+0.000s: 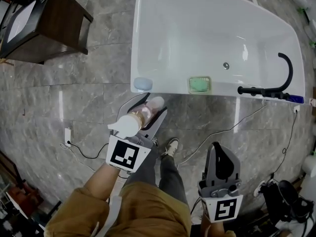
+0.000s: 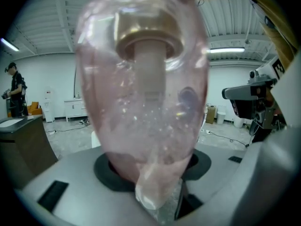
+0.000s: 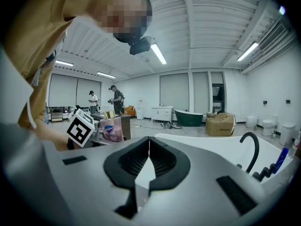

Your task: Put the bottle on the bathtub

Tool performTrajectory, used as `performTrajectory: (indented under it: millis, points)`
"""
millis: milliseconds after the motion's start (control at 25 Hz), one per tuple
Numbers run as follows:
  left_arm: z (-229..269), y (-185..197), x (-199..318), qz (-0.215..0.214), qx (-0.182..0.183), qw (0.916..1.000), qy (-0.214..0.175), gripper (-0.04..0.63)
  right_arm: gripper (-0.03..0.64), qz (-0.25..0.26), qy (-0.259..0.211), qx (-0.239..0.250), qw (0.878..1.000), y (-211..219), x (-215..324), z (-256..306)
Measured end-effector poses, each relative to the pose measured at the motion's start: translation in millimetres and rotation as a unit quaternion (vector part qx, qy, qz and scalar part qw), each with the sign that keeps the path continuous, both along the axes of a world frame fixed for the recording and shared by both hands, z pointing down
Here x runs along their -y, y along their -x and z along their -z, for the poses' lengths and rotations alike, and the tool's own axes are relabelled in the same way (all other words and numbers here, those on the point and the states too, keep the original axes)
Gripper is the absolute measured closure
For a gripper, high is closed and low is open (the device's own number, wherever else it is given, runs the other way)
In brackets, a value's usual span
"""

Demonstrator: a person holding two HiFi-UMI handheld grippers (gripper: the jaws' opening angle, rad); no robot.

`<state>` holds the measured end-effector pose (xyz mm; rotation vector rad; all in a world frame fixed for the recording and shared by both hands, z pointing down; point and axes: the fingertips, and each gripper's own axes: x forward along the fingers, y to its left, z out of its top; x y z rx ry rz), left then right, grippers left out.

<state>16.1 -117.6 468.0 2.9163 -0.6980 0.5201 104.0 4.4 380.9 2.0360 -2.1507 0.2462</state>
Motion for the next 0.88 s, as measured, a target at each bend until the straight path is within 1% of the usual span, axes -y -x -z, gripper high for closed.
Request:
performTrajectory:
  millis: [400, 680, 880]
  points:
    - [-44, -13, 13, -0.011, 0.009, 0.9999, 0.009, 0.368, 0.611, -0.008, 0.016, 0.015, 1.0, 2, 9, -30]
    - [-70, -17, 27, -0.011, 0.013, 0.9998, 0.008, 0.368, 0.611, -0.015, 0.029, 0.029, 0.999, 4, 14, -51]
    - [-90, -19, 37, -0.012, 0.024, 0.9996, 0.01, 0.368, 0.611, -0.016, 0.038, 0.032, 0.999, 8, 16, -61]
